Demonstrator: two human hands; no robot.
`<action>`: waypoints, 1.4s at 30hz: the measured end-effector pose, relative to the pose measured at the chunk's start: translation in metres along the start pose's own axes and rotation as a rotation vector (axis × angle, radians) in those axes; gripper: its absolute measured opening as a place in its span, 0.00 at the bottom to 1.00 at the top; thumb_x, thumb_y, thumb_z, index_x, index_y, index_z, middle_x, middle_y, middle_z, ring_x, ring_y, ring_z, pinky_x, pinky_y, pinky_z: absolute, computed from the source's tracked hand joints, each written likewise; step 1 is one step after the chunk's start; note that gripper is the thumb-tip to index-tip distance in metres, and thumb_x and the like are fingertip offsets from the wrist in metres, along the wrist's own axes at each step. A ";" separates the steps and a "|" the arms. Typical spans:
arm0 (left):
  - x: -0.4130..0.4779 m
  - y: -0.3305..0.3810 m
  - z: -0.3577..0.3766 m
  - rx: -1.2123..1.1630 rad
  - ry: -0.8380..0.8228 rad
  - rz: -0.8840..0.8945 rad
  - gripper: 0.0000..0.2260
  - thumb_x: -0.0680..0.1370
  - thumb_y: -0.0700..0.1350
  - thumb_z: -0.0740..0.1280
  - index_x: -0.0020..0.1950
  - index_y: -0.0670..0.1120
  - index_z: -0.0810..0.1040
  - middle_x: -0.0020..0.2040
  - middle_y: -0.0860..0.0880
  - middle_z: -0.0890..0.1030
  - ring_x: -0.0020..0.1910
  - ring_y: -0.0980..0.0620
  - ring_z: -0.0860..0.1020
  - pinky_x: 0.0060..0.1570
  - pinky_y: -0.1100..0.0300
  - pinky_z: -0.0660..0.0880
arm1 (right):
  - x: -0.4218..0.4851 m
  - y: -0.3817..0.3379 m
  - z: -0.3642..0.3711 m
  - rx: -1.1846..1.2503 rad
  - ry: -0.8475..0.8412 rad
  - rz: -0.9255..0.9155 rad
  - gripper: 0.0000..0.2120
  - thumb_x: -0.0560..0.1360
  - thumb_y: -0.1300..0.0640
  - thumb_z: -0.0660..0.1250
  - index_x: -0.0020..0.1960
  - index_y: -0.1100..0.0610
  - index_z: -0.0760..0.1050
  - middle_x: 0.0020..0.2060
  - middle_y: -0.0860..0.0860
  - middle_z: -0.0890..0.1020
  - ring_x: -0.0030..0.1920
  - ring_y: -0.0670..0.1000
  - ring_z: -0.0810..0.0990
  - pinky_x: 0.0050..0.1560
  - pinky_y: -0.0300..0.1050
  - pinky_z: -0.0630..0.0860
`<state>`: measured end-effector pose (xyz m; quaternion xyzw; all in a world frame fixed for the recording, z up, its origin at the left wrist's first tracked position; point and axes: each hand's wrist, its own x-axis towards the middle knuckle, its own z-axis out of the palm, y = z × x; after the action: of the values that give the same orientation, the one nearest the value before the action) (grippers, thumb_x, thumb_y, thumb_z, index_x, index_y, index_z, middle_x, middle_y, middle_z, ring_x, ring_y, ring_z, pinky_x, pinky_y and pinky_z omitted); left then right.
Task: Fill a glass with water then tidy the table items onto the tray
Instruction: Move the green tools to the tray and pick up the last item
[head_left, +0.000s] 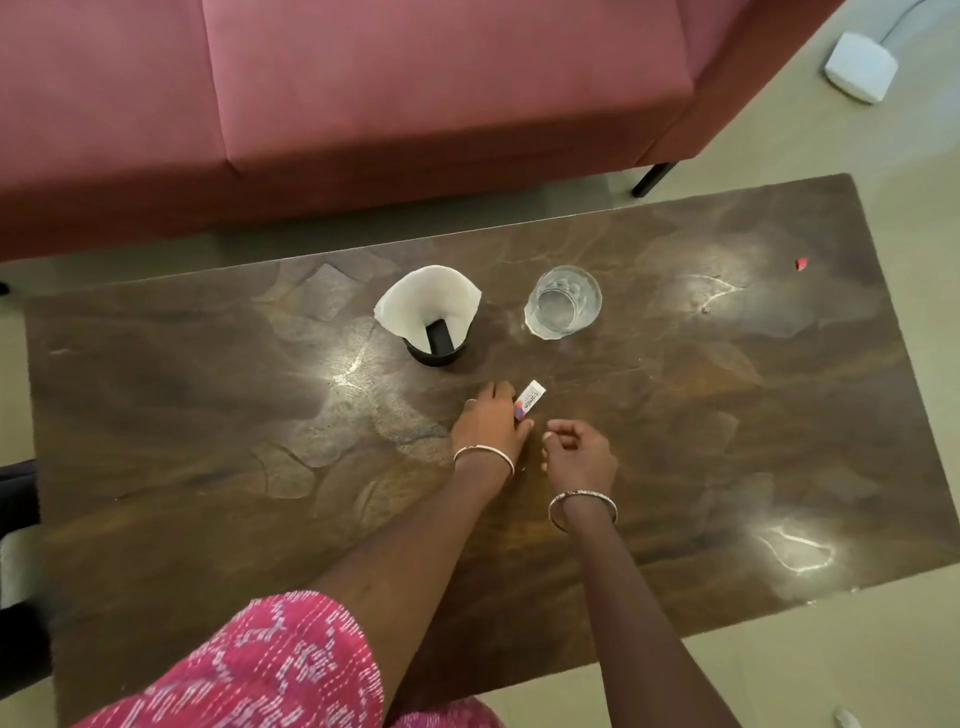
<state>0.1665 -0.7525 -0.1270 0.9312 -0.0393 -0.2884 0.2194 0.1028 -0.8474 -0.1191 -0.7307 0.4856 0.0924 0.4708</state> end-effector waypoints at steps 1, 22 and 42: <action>0.002 0.000 0.001 0.029 0.017 0.003 0.16 0.76 0.53 0.68 0.59 0.47 0.71 0.59 0.47 0.75 0.54 0.43 0.77 0.47 0.50 0.75 | 0.004 0.000 0.004 -0.002 -0.004 0.006 0.08 0.73 0.61 0.68 0.46 0.49 0.80 0.39 0.53 0.85 0.42 0.57 0.85 0.50 0.58 0.82; -0.173 -0.118 -0.019 -0.649 0.067 -0.132 0.11 0.66 0.38 0.75 0.47 0.47 0.83 0.41 0.52 0.83 0.36 0.53 0.80 0.41 0.61 0.76 | -0.148 0.022 0.022 0.383 -0.369 0.241 0.07 0.76 0.71 0.66 0.54 0.68 0.76 0.39 0.62 0.82 0.32 0.53 0.81 0.32 0.39 0.82; -0.481 -0.217 -0.086 -1.360 0.370 -0.377 0.08 0.73 0.34 0.72 0.51 0.35 0.80 0.42 0.40 0.82 0.39 0.47 0.80 0.39 0.57 0.78 | -0.425 0.057 0.028 0.230 -0.772 -0.185 0.08 0.74 0.71 0.69 0.53 0.69 0.78 0.36 0.61 0.82 0.27 0.49 0.79 0.30 0.38 0.79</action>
<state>-0.1972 -0.4277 0.0933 0.6134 0.3474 -0.1196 0.6991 -0.1512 -0.5659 0.0838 -0.6255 0.2128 0.2625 0.7032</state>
